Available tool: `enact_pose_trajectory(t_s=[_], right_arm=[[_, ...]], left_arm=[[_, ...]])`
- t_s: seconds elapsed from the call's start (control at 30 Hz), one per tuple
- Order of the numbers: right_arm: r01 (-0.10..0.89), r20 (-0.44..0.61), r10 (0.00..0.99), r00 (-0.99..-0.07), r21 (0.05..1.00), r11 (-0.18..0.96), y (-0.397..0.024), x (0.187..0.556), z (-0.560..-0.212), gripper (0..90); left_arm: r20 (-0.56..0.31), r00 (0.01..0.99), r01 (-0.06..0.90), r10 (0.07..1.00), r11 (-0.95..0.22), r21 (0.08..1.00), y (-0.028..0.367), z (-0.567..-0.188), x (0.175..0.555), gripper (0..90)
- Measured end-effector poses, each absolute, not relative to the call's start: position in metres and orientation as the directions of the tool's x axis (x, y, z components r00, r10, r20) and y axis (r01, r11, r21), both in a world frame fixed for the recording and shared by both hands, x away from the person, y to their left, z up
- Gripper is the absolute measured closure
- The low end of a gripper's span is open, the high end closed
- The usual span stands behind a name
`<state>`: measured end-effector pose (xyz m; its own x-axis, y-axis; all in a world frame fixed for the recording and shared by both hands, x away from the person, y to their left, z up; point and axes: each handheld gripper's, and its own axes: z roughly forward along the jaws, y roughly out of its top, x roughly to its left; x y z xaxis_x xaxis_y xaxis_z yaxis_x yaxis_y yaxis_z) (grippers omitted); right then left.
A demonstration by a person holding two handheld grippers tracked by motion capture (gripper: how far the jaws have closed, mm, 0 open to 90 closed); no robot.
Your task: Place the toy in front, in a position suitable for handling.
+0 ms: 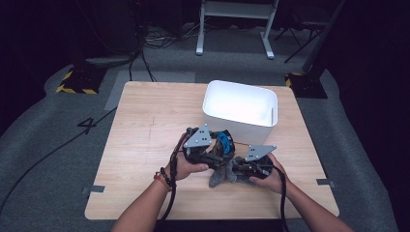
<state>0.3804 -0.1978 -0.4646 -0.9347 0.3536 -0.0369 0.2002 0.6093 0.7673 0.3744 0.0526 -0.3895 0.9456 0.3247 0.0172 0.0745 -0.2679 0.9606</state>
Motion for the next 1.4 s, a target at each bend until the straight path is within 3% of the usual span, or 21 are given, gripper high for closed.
enact_pose_trajectory(t_s=[0.23,0.47,0.57,0.8,0.83,1.4], right_arm=[[0.228,-0.028,0.374,-0.927,0.751,0.619,-0.2,0.384,-0.467,79.2],[0.205,-0.035,0.481,-0.876,0.876,0.436,-0.212,0.384,-0.421,79.1],[0.214,-0.029,0.494,-0.869,0.878,0.428,-0.212,0.387,-0.42,79.1],[0.23,-0.005,0.426,-0.905,0.837,0.497,-0.194,0.384,-0.442,79.1],[0.211,0.007,0.381,-0.925,0.842,0.496,-0.19,0.38,-0.444,79.1],[0.116,-0.008,0.269,-0.963,0.89,0.441,-0.206,0.357,-0.423,79.2]], left_arm=[[0.024,0.951,0.049,0.308,-0.227,0.973,0.057,-0.376,0.368,24.3],[0.025,0.969,0.032,0.245,-0.229,0.973,0.049,-0.372,0.36,24.3],[0.027,0.973,0.026,0.231,-0.224,0.974,0.045,-0.372,0.357,24.3],[0.028,0.98,0.011,0.198,-0.195,0.981,0.041,-0.368,0.353,24.3],[0.031,0.978,0.009,0.208,-0.191,0.982,0.042,-0.367,0.354,24.3],[0.024,0.954,0.035,0.299,-0.191,0.981,0.063,-0.372,0.368,24.3]])
